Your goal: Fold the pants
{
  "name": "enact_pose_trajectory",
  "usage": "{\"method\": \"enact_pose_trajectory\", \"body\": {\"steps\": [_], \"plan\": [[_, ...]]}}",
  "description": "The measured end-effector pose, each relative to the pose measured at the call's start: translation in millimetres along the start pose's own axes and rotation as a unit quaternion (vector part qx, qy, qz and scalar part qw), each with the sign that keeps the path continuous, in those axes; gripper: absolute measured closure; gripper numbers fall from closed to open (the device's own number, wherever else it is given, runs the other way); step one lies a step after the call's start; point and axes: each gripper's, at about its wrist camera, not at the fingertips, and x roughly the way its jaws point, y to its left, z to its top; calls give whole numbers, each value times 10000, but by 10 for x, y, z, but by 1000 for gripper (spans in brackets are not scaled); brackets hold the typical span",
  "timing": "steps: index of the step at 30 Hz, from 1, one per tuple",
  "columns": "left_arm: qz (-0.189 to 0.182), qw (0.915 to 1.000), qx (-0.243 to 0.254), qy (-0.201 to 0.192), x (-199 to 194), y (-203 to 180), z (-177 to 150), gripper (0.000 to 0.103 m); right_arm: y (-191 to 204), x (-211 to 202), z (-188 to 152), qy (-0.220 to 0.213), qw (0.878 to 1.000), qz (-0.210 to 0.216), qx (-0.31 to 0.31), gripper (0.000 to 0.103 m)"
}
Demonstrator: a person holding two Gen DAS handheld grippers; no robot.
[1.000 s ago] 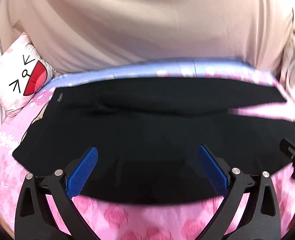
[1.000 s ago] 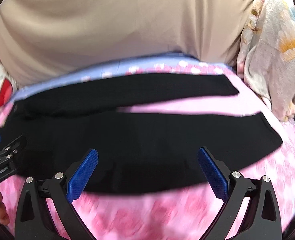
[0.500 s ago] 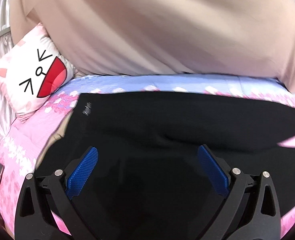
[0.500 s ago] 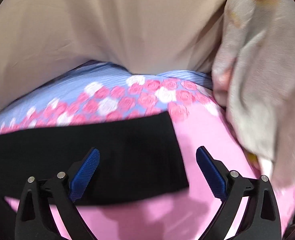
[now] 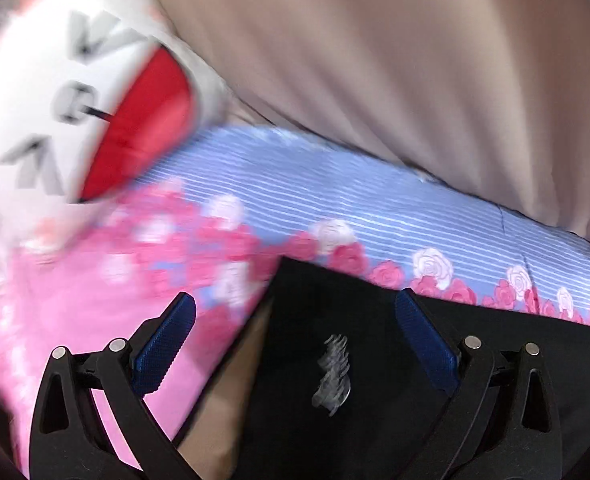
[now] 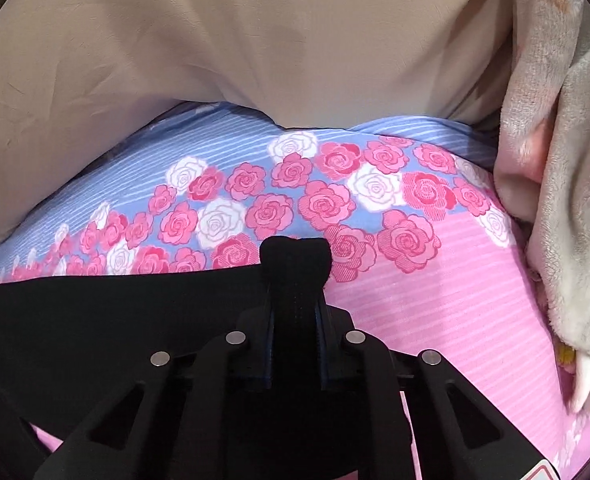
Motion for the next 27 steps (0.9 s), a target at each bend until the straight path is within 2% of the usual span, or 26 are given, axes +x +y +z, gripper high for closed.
{"method": "enact_pose_trajectory", "body": {"steps": [1,2,3,4,5,7,11,15,17,20,23,25,27], "plan": [[-8,9998,22,206,134,-21,16,18,-3,-13,-11,-6,10000,-7,48,90],[-81,9991,55,402,261,-50,13,35,-4,-24,-21,-12,10000,-24,74,90],[-120,9986,31,517,314,-53,5,70,-7,-50,-36,-11,9999,-40,120,90],[-138,9986,-26,515,316,-50,2,81,-14,-73,-41,-22,9999,-41,155,90],[-336,9984,-117,435,243,-23,8,81,-10,-109,-42,-62,9998,-44,176,90],[-472,9986,-142,179,26,43,9,81,-6,-240,-46,-210,9996,-3,167,90],[-1023,9929,-91,-595,-779,224,-130,81,5,-755,-92,-722,9970,247,111,91],[-1440,9827,-2,-1166,-1703,539,-589,81,-30,-1423,-397,-1216,9908,586,-99,91],[-1440,9808,18,-1313,-2029,710,-902,81,-74,-1675,-611,-1375,9880,653,-265,91],[-1336,9838,-80,-1190,-2215,969,-1359,80,-182,-1889,-987,-1388,9875,601,-436,91],[-881,9943,-58,-600,-2003,1132,-1845,78,-399,-1874,-1388,-1044,9926,495,-367,91],[-656,9974,-121,-264,-1849,1201,-2072,76,-540,-1771,-1632,-787,9957,425,-223,90],[-451,9985,-276,-136,-1786,1258,-2250,72,-619,-1671,-1832,-632,9969,476,-32,89]]}}
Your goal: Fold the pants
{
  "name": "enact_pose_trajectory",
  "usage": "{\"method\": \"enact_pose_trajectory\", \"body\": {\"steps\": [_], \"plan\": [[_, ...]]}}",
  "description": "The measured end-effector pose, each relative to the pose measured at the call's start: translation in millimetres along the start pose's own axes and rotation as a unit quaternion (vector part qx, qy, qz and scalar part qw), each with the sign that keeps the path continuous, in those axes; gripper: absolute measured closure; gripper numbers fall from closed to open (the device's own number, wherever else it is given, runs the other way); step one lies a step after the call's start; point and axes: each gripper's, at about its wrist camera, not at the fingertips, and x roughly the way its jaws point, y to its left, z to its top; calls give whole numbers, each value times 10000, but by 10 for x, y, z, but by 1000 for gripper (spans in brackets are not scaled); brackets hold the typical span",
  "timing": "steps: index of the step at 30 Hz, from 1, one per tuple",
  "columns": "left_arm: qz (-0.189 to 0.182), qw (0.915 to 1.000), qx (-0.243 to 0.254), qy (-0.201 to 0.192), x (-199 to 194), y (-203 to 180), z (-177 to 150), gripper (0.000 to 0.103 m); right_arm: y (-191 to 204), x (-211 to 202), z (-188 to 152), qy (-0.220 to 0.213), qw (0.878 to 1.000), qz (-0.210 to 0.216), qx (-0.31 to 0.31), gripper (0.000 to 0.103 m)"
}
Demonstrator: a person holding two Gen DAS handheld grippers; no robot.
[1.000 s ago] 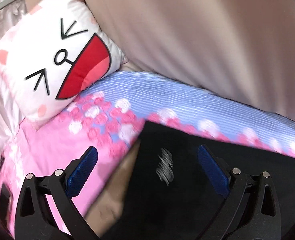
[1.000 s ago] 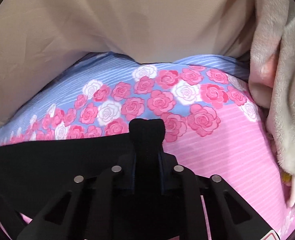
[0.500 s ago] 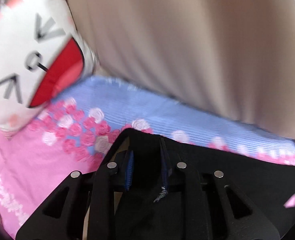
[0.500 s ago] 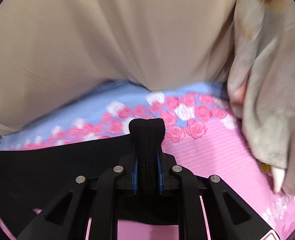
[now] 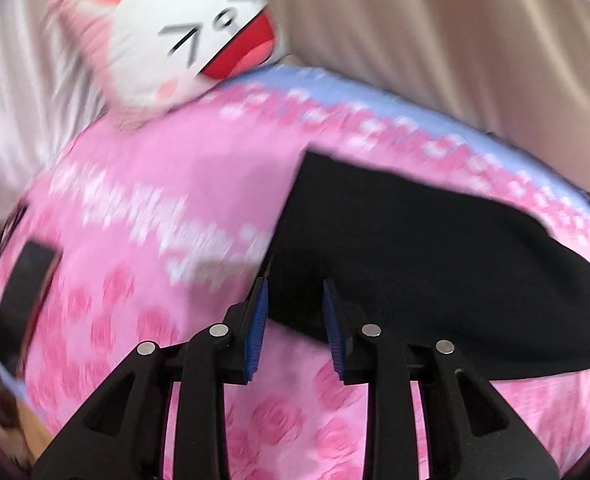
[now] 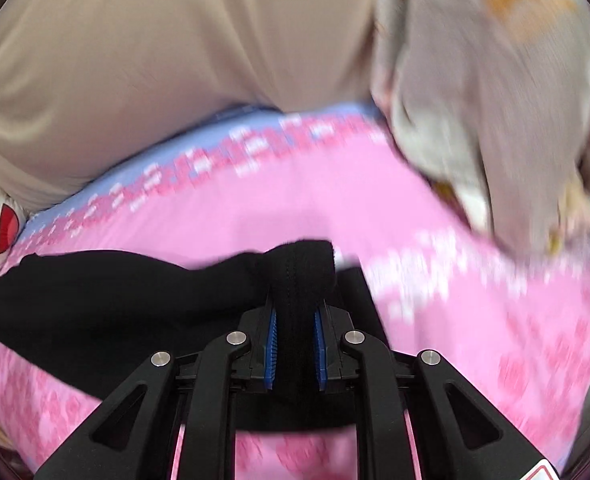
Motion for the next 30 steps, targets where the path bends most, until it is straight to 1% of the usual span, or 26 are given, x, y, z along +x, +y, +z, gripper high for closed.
{"method": "enact_pose_trajectory", "body": {"steps": [1,2,3,4,5,6,7,9,11,12,14,15,17,18,20,21,22,23,24,25,26,27,28,29,30], "plan": [[34,9999,-115,-30,-22,41,-38,68,-43,24,-66,72,9999,-16,84,86],[1,9995,-311,-106,-97,83,-43,63,-70,-7,-143,84,9999,-43,138,76],[-55,9988,-449,-170,-164,119,-28,50,-103,-48,-190,50,9997,-91,209,69],[-120,9977,-603,-272,-248,157,4,34,-123,-108,-217,9,9996,-152,245,64],[-156,9962,-756,-395,-338,178,43,28,-139,-186,-241,-43,9994,-204,281,55],[-185,9940,-901,-592,-488,193,91,22,-170,-266,-251,-135,9989,-273,343,49],[-238,9924,-950,-750,-605,176,129,16,-192,-329,-257,-223,9985,-312,390,48],[-369,9903,-994,-902,-749,90,162,5,-256,-478,-277,-400,9970,-356,554,48],[-486,9890,-1060,-907,-778,-7,168,5,-311,-615,-292,-549,9950,-240,798,47],[-614,9897,-998,-820,-729,-108,170,5,-332,-673,-293,-645,9934,-107,946,46],[-619,9925,-891,-564,-560,-265,145,5,-354,-721,-296,-726,9907,84,1147,42],[-505,9948,-832,-313,-404,-336,110,5,-359,-724,-290,-751,9892,220,1242,41],[-337,9958,-850,66,-139,-395,28,5,-337,-687,-262,-714,9881,390,1302,41],[-319,9946,-942,301,12,-401,-43,5,-317,-641,-242,-647,9887,387,1297,41],[-411,9913,-1119,560,182,-372,-145,5,-298,-573,-204,-557,9892,369,1303,41],[-427,9889,-1247,690,270,-343,-210,5,-296,-533,-177,-514,9884,462,1353,40],[-433,9870,-1343,768,333,-315,-253,5,-306,-500,-151,-497,9861,632,1453,38],[-414,9883,-1324,638,326,-316,-274,5,-314,-475,-134,-477,9847,749,1502,34],[-291,9901,-1226,625,327,-341,-287,5,-317,-413,-96,-474,9828,852,1565,34],[-163,9911,-1143,656,350,-363,-289,5,-313,-347,-66,-450,9833,815,1564,34],[-118,9919,-1094,637,360,-373,-295,6,-291,-236,-32,-303,9859,713,1482,36],[-17,9933,-971,634,383,-394,-294,6,-235,-58,11,-21,9905,511,1278,55],[59,9940,-881,644,399,-417,-298,6,-181,66,38,155,9934,327,1085,74],[117,9945,-810,653,411,-435,-304,6,-105,184,75,359,9953,270,853,95],[165,9948,-758,667,416,-443,-315,6,-8,220,141,414,9966,271,661,95]]}}
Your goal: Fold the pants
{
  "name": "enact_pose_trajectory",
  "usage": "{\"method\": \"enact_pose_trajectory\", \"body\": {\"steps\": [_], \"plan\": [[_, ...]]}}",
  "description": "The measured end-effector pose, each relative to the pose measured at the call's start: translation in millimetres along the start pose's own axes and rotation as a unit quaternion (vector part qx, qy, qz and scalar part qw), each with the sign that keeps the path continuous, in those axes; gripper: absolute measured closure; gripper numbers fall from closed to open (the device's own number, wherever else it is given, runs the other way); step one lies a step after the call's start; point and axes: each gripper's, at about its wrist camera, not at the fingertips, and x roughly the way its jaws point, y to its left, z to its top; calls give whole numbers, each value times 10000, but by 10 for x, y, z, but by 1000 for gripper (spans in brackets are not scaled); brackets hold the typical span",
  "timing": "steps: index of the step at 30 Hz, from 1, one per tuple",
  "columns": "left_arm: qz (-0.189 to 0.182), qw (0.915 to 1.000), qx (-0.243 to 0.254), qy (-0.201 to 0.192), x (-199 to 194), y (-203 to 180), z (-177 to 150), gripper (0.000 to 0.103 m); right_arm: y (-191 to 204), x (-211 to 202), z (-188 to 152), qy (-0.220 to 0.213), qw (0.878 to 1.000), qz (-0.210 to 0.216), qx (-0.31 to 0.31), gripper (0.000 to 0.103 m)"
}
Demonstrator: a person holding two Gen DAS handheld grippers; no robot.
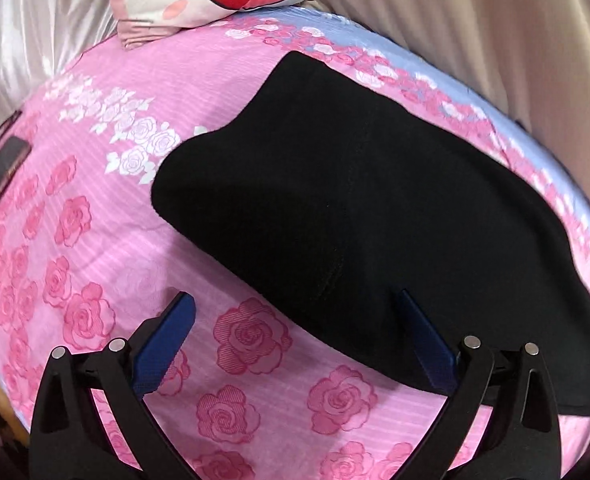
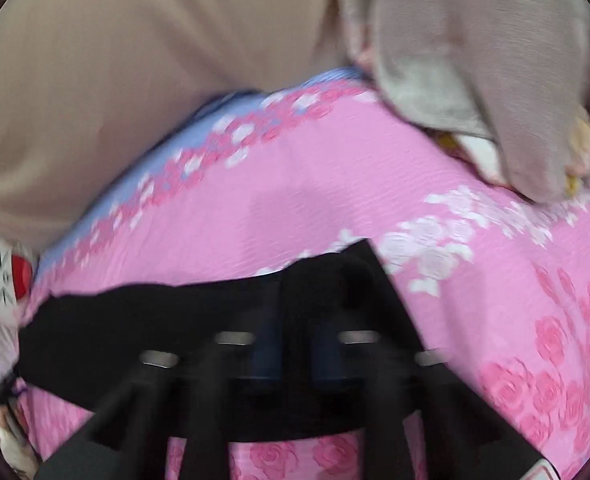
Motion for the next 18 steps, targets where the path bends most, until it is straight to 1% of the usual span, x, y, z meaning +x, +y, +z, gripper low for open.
{"method": "enact_pose_trajectory", "body": {"steps": [2,3,4,5,6,7,8,9,11,12,13,14,15,16,17,18], "plan": [[38,10000,55,31,4,-22,-2,6,237,-277,102,-567,9972,-36,-493,95],[45,10000,58,45,-1,-22,-7,5,388,-571,135,-1069,9905,84,-865,95],[59,9999,62,55,-5,-25,-13,5,467,-805,132,-1420,9836,140,-1107,95],[71,9999,59,55,-13,-1,-18,5,495,-976,109,-1647,9779,127,-1283,95],[67,10000,62,38,-19,-1,-24,5,461,-1087,45,-1775,9725,-69,-1505,90],[70,10000,69,11,-18,-1,-31,5,374,-1075,-33,-1742,9705,-294,-1640,87],[82,9999,77,-23,-22,-5,-42,5,240,-983,-119,-1569,9715,-565,-1686,75],[114,9999,100,-64,-2,-23,-44,5,-4,-770,-243,-1075,9766,-964,-1594,63],[188,9997,167,-81,5,-41,-54,5,-419,-506,-468,-279,9820,-1468,-1156,63],[213,9996,188,-56,9,-50,-49,5,-637,-511,-598,-158,9826,-1672,-792,63],[216,9996,181,-26,6,-55,-48,5,-779,-613,-693,-284,9855,-1597,-491,62],[207,9997,155,34,8,-51,-29,5,-869,-739,-751,-498,9888,-1389,-203,59],[196,9997,123,69,15,-56,-7,5,-951,-910,-784,-800,9914,-1021,181,58],[181,9998,79,94,33,-46,20,5,-993,-1011,-778,-961,9918,-705,457,58],[193,9997,45,107,42,-47,39,5,-1023,-1071,-747,-1029,9917,-375,673,58],[215,9997,33,109,48,-52,48,5,-1017,-1068,-645,-972,9913,-22,888,55]]}}
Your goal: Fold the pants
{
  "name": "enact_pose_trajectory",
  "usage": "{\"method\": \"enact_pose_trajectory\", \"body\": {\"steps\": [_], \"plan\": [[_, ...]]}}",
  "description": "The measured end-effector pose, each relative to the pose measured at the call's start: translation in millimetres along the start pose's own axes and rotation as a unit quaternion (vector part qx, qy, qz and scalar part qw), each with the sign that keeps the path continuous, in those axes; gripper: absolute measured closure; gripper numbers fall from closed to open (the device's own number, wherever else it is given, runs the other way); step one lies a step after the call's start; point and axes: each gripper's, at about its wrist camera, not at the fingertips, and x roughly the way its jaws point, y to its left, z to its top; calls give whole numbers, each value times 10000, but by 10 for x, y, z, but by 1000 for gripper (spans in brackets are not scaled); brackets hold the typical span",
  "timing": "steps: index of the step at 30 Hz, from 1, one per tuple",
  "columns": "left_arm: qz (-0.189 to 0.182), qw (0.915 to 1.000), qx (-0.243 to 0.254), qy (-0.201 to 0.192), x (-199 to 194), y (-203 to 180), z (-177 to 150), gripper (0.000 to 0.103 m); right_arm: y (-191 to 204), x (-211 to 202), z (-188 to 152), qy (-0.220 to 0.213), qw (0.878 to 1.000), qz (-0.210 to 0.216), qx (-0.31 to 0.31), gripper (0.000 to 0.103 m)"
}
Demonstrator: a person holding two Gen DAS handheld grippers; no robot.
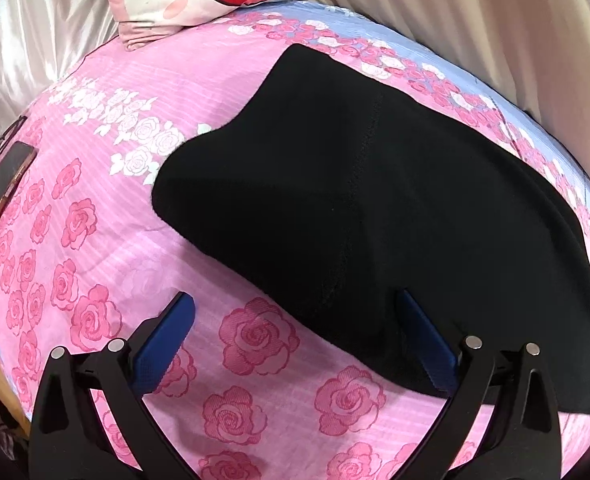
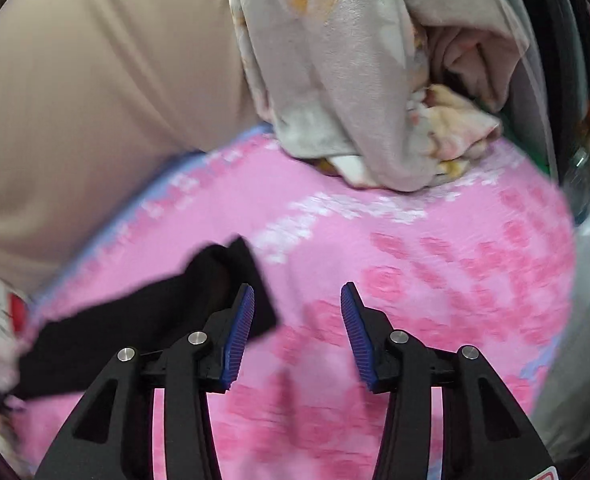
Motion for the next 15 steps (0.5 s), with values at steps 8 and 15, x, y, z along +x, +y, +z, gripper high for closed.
{"method": "enact_pose_trajectory", "body": {"steps": [8,15], "plan": [[86,9999,-64,-83,36,-61,17,5,343,1070,299,1715,9753,1069,890,96],[90,9999,-47,-45,19,-38,-13,5,1802,1,295,-784,9344,532,-3435,92]]}}
